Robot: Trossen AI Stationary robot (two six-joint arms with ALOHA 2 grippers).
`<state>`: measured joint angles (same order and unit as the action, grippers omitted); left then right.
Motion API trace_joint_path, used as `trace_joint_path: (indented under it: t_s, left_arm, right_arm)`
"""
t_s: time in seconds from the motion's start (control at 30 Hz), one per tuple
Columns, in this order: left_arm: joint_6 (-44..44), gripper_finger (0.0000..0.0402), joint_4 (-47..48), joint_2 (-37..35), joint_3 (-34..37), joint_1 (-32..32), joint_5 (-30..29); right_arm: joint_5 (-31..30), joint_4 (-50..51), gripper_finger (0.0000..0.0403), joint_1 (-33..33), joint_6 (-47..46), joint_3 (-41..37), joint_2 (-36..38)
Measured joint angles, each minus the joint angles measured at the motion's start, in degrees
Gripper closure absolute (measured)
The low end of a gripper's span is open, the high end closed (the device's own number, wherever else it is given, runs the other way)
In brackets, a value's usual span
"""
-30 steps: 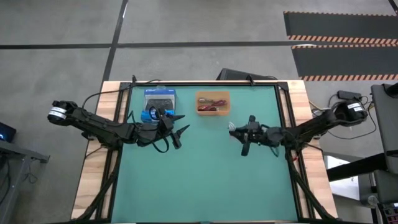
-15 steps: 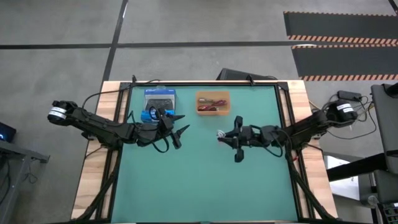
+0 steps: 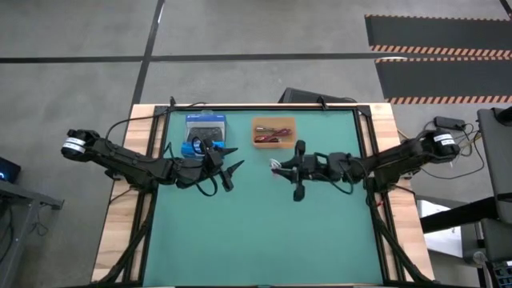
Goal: Pick and place USB-C Cables
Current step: Put the white charger cable into the orange bin
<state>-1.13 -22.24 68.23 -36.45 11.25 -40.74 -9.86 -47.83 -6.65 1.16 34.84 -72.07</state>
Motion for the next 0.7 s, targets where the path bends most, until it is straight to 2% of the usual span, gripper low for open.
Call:
trace_joint_path:
  t_s: [0.17,0.23,0.43,0.57,0.7]
  left_arm:
    - [-0.06,0.0198,-1.49,0.00,0.00,0.00,0.02]
    - [-0.03,0.0198,-3.28,0.00,0.00,0.00,1.19]
    - [-0.06,0.0198,-9.88,0.46,0.07,0.07,13.83]
    - [-0.02,0.0198,-16.38,3.72,0.09,0.04,19.90]
    - [0.19,0.0198,-22.81,8.55,-0.07,0.04,21.75]
  right_arm:
    - [1.14,12.68,0.0369,4.00,0.85,5.44,0.09]
    - [2.65,14.25,0.0369,5.13,1.65,6.47,0.07]
    - [4.49,13.65,0.0369,6.22,3.42,4.75,0.33]
    - [6.86,5.02,0.0369,6.13,2.34,0.05,-0.28]
    - [8.86,-5.58,0.0369,6.13,-0.20,-4.78,-0.42]
